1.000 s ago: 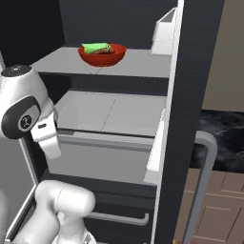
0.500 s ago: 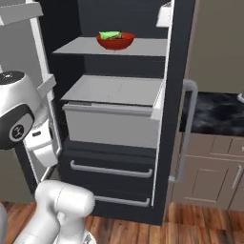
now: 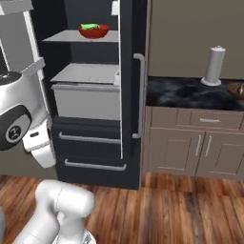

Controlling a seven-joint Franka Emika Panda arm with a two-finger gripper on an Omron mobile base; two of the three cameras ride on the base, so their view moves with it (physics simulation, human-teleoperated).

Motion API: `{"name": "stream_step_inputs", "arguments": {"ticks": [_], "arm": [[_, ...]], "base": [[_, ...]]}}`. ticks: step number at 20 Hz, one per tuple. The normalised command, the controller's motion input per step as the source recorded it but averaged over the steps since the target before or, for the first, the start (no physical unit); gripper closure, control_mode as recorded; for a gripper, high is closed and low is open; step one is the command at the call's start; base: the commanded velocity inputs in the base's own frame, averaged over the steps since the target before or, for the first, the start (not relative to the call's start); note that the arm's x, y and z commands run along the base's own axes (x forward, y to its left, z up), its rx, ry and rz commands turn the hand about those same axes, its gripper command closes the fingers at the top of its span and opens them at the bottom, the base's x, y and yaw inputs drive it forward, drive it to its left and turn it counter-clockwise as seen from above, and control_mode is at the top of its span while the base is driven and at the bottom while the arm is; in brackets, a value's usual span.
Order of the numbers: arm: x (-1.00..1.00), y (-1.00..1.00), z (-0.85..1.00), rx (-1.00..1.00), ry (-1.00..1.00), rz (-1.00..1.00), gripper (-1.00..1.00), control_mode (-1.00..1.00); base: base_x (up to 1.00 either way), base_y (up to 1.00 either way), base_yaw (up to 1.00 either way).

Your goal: Place the bowl with the corn and potato on the top shelf of the fridge. Place the bowl with the fish and steak on the second highest shelf of the fridge.

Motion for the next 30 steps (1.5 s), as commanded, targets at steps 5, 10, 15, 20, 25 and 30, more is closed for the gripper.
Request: {"name": "stream_step_inputs", "arguments": {"ticks": [5,10,15,20,25,30], "arm": [[0.0,0.0,0.0,0.0,0.0,0.0,-1.0,1.0],[0.0,0.0,0.0,0.0,0.0,0.0,-1.0,1.0],[0.0,0.0,0.0,0.0,0.0,0.0,-1.0,1.0],[0.0,0.0,0.0,0.0,0.0,0.0,-1.0,1.0],[0.0,0.0,0.0,0.0,0.0,0.0,-1.0,1.0],[0.0,0.0,0.0,0.0,0.0,0.0,-1.0,1.0]], "base": [[0.09,-1.0,-0.08],[0.86,-1.0,0.0],[1.0,-1.0,0.0],[1.0,-1.0,0.0],[1.0,-0.76,0.0],[0.9,-0.38,0.0]]}}
